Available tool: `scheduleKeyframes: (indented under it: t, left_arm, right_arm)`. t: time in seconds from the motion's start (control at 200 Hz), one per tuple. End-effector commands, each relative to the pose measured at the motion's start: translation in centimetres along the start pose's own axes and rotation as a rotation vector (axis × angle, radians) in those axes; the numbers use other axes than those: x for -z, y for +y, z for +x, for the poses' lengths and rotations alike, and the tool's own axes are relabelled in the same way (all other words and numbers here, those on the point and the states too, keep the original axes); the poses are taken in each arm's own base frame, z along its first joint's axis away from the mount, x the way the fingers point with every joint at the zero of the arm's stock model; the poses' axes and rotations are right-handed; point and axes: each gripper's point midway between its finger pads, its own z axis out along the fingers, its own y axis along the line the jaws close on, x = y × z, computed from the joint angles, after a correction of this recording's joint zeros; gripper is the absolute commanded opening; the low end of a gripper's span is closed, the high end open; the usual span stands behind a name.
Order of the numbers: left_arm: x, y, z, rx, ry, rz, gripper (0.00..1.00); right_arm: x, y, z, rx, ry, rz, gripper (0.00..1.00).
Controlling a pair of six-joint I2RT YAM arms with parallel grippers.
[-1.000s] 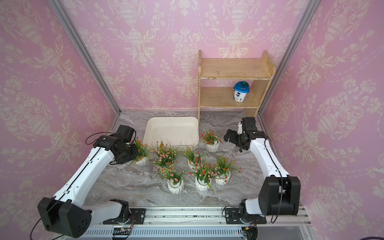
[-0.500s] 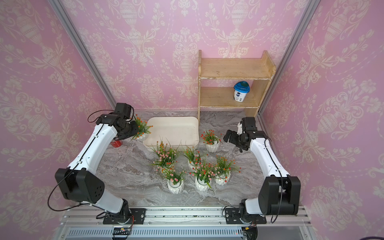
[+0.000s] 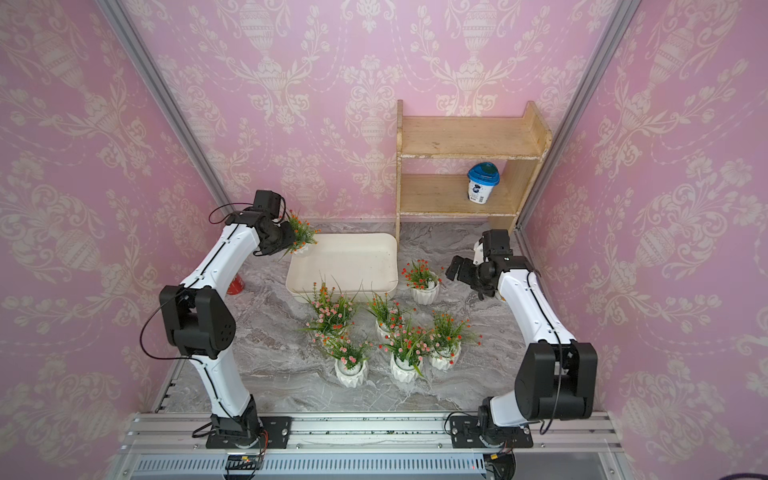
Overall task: Put the potted gypsophila into the storage box
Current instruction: Place the baby's breath potted plant at the storage box.
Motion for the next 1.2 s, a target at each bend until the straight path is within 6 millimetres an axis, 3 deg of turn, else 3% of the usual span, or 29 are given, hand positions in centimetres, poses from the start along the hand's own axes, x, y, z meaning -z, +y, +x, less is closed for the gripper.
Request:
scheduleKeyframes:
  t: [0.0, 0.225, 0.791, 1.006, 1.196]
  left_arm:
    - [0.9, -2.5, -3.7, 0.041, -0.109, 0.106, 0.0]
    - [-1.6, -3.0, -3.6, 0.026, -0.1, 0.112, 0.0]
    - [-5.4, -3.6, -2.2, 0.003, -0.065, 0.126, 0.0]
    - [-6.5, -3.5, -1.4, -0.001, -0.039, 0.116, 0.0]
    - [-6.1, -3.1, -0.8, 0.004, -0.017, 0.103, 0.0]
  right_arm:
    - [0.4, 0.3, -0.7, 0.018, -0.008, -0.005, 1.0]
    - [-0.1, 0.2, -0.9, 0.017, 0.003, -0.001, 1.0]
    - [-0.3, 0.3, -1.1, 0.019, 0.015, 0.002, 1.0]
    - [-0.6, 0.3, -1.1, 0.013, 0.019, -0.003, 1.0]
    - [-0.6, 0.4, -1.1, 0.011, 0.021, -0.009, 1.0]
